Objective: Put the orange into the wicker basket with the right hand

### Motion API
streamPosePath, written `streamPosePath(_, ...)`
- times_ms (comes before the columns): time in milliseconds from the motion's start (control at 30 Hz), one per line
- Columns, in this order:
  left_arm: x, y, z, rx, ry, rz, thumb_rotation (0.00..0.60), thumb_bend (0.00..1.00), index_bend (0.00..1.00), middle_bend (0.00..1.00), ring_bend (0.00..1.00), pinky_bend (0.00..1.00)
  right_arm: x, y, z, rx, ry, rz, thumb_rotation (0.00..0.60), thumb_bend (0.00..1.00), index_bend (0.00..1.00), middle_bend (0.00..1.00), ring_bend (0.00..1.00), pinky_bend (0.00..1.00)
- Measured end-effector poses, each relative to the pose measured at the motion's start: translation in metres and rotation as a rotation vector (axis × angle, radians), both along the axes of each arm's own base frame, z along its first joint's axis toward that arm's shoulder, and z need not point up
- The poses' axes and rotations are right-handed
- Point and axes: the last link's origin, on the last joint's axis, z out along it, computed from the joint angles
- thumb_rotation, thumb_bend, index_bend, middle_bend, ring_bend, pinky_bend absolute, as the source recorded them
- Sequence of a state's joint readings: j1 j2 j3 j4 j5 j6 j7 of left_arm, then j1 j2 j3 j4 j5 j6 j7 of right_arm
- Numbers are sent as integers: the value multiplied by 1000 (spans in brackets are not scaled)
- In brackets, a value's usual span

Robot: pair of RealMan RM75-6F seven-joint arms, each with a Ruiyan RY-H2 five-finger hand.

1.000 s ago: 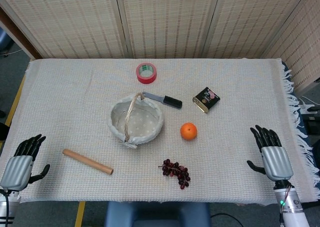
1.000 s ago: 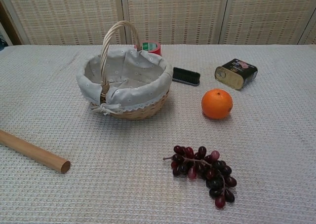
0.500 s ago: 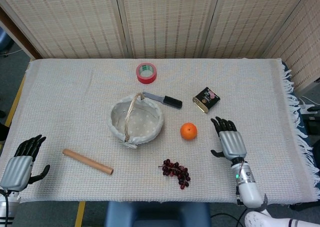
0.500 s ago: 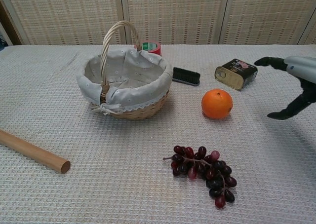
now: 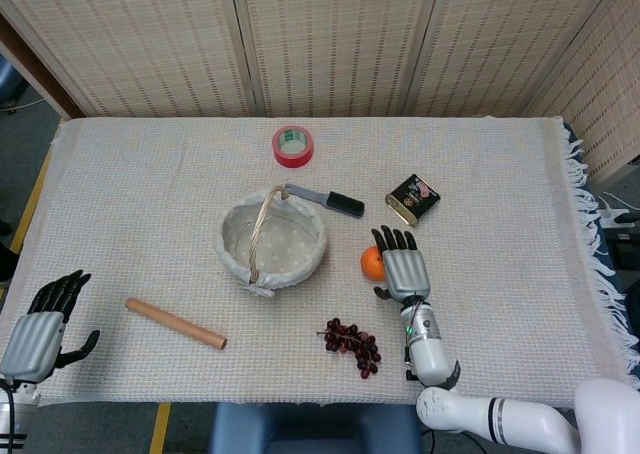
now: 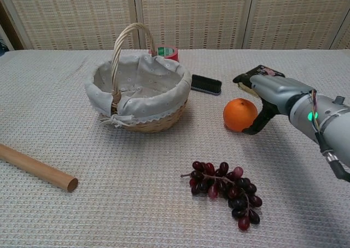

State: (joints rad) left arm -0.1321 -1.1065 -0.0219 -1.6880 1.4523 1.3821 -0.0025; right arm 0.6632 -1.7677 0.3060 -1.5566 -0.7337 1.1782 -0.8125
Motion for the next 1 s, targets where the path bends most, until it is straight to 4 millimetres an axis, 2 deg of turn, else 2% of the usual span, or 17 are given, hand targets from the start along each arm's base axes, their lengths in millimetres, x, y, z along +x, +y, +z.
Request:
streamPosePath(200, -1, 1, 0, -6, -6, 5, 600, 347, 0, 0, 0, 64, 7, -9, -22, 12, 18, -29, 600, 86, 1, 0, 0, 64)
streamPosePath(267, -1, 1, 1, -7, -10, 6, 600, 346, 0, 0, 0, 64, 6, -12, -28, 11, 27, -37, 600, 88, 22, 16, 6, 94)
streamPosePath(300, -1, 1, 1, -9, -12, 7, 600, 346, 0, 0, 0, 64, 6, -12, -31, 10, 29, -40, 600, 103, 39, 64, 44, 150)
streamPosePath(333, -1, 0, 1, -10, -13, 6, 600, 346, 0, 0, 0, 64, 5, -13, -33, 7, 28, -42, 600, 125, 51, 138, 117, 232)
streamPosePath(433, 0, 0, 1, -11, -14, 6, 600, 347, 0, 0, 0, 64, 8, -14, -40, -11, 6, -41, 600, 217, 76, 455, 494, 596)
streamPosePath(467, 0, 0, 1, -11, -14, 7, 600, 347, 0, 0, 0, 64, 10, -14, -42, -17, -8, -35, 600, 243, 85, 536, 591, 687)
streamPosePath(533, -1, 1, 1, -9, -16, 10, 600, 347, 0, 0, 0, 64, 12, -13, -42, -28, -17, -22, 600, 265, 100, 612, 670, 770)
streamPosePath(633, -1, 0, 1, -8, -16, 11, 600, 347, 0, 0, 0, 64, 12, -11, -39, -46, -26, -8, 600, 275, 122, 656, 713, 802)
streamPosePath(733, 0, 0, 1, -11, -16, 12, 600, 347, 0, 0, 0, 64, 14, -9, -32, -53, -56, -6, 600, 276, 142, 657, 714, 803)
streamPosePath(1000, 0, 0, 0, -10, -17, 11, 600, 348, 0, 0, 0, 64, 38, -4, 7, -82, -184, 50, 600, 276, 190, 658, 714, 803)
